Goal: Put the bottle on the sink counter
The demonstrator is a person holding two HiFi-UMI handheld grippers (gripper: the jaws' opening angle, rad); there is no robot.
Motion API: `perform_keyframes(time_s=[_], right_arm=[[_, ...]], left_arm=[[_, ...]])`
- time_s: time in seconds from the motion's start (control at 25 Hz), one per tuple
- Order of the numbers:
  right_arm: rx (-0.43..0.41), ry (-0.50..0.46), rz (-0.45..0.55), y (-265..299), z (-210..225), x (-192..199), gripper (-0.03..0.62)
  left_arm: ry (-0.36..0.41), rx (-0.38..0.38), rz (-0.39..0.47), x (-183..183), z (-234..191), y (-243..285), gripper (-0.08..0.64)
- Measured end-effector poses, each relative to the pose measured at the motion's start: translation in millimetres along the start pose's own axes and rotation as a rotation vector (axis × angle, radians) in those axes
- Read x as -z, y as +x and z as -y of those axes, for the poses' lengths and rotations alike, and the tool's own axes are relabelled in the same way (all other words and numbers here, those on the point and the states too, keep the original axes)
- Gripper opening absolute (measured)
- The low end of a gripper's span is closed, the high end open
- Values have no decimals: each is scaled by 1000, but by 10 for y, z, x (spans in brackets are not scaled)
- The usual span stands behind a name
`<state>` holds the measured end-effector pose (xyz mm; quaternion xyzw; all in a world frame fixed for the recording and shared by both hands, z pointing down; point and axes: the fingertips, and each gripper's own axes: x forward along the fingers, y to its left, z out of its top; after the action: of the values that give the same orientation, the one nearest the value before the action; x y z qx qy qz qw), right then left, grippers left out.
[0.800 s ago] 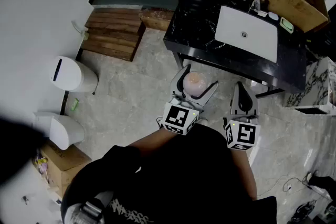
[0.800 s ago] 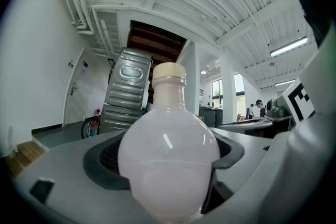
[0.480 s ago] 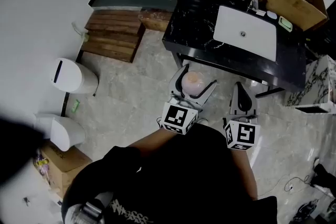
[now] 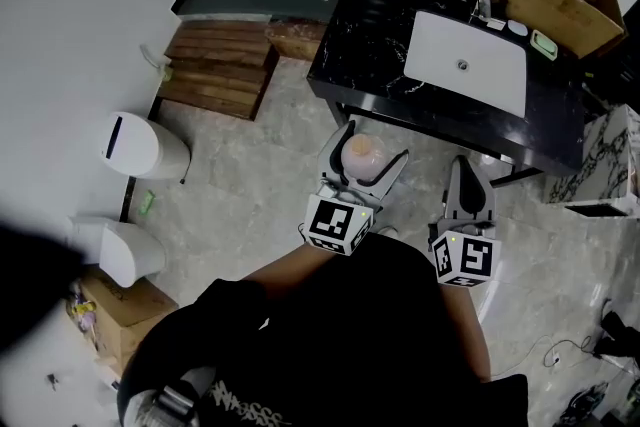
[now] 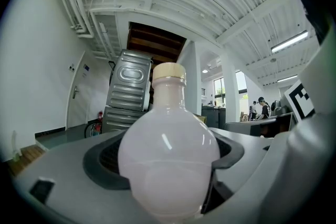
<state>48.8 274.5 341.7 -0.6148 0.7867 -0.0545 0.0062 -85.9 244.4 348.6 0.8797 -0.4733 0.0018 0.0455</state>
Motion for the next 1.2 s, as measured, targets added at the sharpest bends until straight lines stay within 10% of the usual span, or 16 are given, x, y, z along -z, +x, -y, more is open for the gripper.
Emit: perform_keyframes(time_s=[0.56,1.2], right_arm=[[-40,19,-48,63,98,237,40],[-23,-9,-107,1081,640,194,40]], left_arm=[[-70,-40,-28,135,-59,135,403],[-71,-47,-52,266,-828,1452,403]])
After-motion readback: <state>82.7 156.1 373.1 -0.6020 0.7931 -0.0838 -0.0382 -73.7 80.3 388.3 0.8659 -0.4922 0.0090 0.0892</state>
